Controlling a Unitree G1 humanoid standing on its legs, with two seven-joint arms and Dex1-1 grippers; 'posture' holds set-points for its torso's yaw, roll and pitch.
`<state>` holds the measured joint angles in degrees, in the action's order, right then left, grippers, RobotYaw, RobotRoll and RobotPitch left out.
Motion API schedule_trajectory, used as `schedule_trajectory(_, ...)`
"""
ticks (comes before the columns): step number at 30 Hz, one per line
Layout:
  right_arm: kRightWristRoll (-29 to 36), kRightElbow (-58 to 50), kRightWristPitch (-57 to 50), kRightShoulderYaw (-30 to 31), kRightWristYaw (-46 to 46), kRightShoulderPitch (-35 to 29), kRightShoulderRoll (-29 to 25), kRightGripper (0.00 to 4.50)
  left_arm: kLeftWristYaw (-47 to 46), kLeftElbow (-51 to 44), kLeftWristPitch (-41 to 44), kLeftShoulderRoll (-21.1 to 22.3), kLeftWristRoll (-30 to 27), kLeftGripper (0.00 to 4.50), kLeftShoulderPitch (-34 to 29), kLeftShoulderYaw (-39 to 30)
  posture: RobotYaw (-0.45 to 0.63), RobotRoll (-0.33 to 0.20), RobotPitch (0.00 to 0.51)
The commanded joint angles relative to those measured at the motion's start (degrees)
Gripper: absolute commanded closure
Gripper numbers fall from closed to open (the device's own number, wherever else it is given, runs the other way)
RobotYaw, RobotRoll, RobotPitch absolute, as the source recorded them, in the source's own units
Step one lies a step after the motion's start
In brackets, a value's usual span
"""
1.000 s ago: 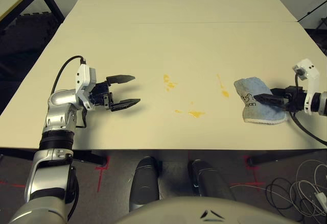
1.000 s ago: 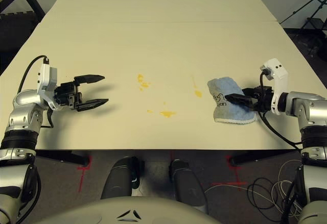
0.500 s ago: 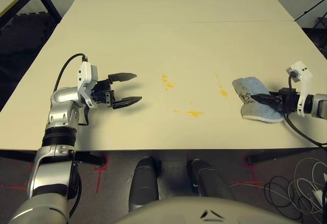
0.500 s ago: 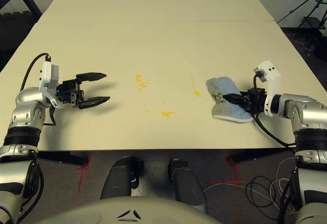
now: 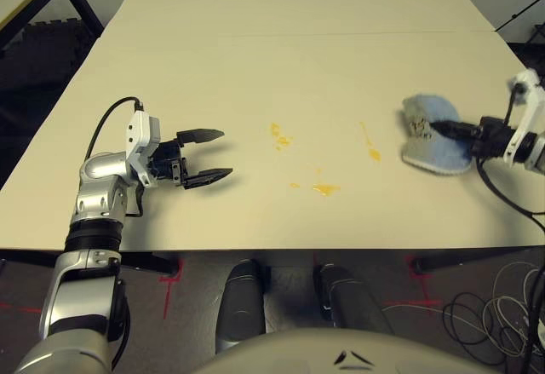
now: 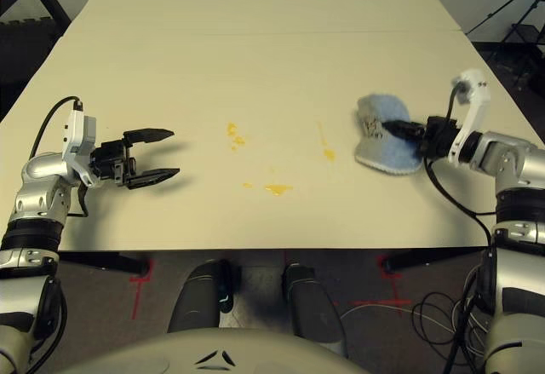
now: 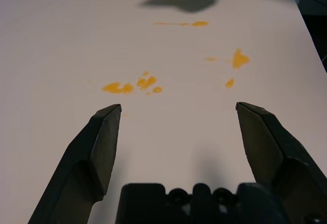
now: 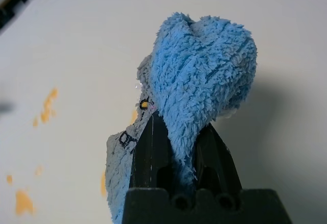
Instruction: Wipe the water off the table with a rag.
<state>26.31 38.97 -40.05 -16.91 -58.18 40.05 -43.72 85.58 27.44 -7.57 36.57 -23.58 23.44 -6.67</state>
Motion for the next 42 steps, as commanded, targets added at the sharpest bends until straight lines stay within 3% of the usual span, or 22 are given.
schedule_trajectory(1,0.45,2.42,1.07,-1.45,2.21,1.73,1.30,4.24,0.07,-1.65,0.55,1.10,-0.19,0.00,-1.54,-0.12,0.10,0.000,0.139)
schedule_trajectory(8,-2.21,5.31,2.01,1.77,4.15,3.37,4.47,4.25,-0.72,-2.77,1.21,2.59,-0.46,0.00,-2.79,-0.94,0.14,0.000,0.160)
schedule_trajectory(16,-8.10,7.66,2.00,9.45,4.31,3.39,10.20,4.25,-1.40,-4.53,1.89,2.90,-0.69,0.00,-4.21,-1.53,0.16,0.000,0.165)
schedule_trajectory(34,-8.16,-4.13,-5.55,16.06,4.91,-1.00,24.28,4.25,-2.30,-8.27,3.14,3.57,-1.25,0.00,-7.06,-1.89,0.18,0.000,0.179)
schedule_trajectory(38,-8.86,-4.31,-5.50,16.03,5.93,-1.15,24.95,4.25,-2.32,-8.47,3.27,3.61,-1.28,0.00,-7.16,-1.77,0.18,0.000,0.182)
schedule_trajectory(42,-9.44,-3.92,-5.15,15.51,5.38,-1.58,21.76,4.25,-2.26,-8.33,3.26,3.61,-1.19,0.00,-7.12,-1.72,0.18,0.000,0.184)
